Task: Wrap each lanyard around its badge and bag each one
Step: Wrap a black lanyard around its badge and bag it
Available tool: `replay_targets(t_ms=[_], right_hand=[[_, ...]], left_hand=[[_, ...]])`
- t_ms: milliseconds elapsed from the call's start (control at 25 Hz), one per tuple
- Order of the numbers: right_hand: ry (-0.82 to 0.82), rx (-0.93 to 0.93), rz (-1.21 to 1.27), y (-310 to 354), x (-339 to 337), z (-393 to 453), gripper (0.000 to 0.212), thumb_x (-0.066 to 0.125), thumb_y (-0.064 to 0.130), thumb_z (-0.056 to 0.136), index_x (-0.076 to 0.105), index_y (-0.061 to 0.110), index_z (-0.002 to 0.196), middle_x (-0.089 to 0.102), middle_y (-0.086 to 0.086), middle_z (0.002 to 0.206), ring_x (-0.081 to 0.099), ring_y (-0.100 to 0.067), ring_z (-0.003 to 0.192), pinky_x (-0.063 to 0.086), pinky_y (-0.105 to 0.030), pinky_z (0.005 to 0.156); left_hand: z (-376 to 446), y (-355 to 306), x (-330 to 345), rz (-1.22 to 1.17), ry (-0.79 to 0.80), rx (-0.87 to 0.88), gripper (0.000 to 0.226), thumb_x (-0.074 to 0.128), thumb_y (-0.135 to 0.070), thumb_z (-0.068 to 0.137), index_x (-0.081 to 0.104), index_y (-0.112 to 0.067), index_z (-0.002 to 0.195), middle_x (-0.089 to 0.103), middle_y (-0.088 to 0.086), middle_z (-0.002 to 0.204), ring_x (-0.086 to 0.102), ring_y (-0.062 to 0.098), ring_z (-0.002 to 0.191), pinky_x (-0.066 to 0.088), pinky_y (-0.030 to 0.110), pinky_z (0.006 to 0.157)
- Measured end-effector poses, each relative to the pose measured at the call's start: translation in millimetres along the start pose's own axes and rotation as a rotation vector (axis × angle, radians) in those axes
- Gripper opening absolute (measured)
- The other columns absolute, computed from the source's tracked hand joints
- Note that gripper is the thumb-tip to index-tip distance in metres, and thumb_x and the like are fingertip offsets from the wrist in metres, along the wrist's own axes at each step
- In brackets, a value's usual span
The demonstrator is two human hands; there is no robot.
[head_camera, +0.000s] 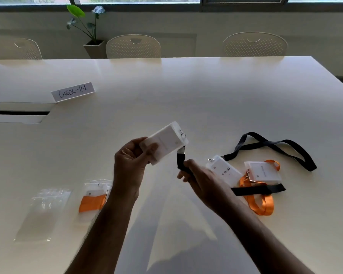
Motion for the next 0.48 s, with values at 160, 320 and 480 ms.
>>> replay_targets(t_ms=[160, 320, 480], right_hand=[[0.083, 0.088, 0.277, 15, 11, 6, 0.009, 0.049, 0.019, 0.109, 0.056, 0.020, 0.114, 0.076, 0.013, 0.098, 0.075, -0.007, 0.080, 0.060, -0.042, 0.075], [0.120, 0.179, 0.518, 20, 0, 12, 0.016, 0.048, 0.018, 0.110, 0.064, 0.014, 0.109, 0.073, 0.000, 0.082, 0.071, -0.017, 0.065, 0.056, -0.039, 0.071], [0.107, 0.125, 0.669, 27, -16, 21, 0.023, 0.045, 0.017, 0.111, 0.066, 0.006, 0.107, 0.064, -0.003, 0.067, 0.058, -0.021, 0.055, 0.047, -0.031, 0.059]], left_hand=[[-3, 2, 10, 0.145, -0.008, 0.082, 0.018, 0.082, -0.020, 0.085, 0.074, -0.022, 0.101, 0.081, -0.001, 0.095, 0.077, 0.017, 0.090, 0.061, 0.032, 0.075], [-10, -6, 20, 0.382, -0.013, 0.228, 0.015, 0.079, -0.018, 0.091, 0.074, -0.019, 0.105, 0.080, -0.011, 0.092, 0.075, 0.002, 0.091, 0.059, 0.019, 0.079], [-16, -11, 34, 0.624, 0.051, 0.419, 0.014, 0.077, -0.020, 0.094, 0.076, -0.015, 0.107, 0.078, -0.010, 0.095, 0.074, -0.001, 0.090, 0.058, 0.018, 0.080]])
Point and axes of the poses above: each hand's wrist, its own z-axis towards the middle knuckle, its own x-axis out of the palm, y = z × x, the point moved 9 cm from there along z, towards the middle knuckle
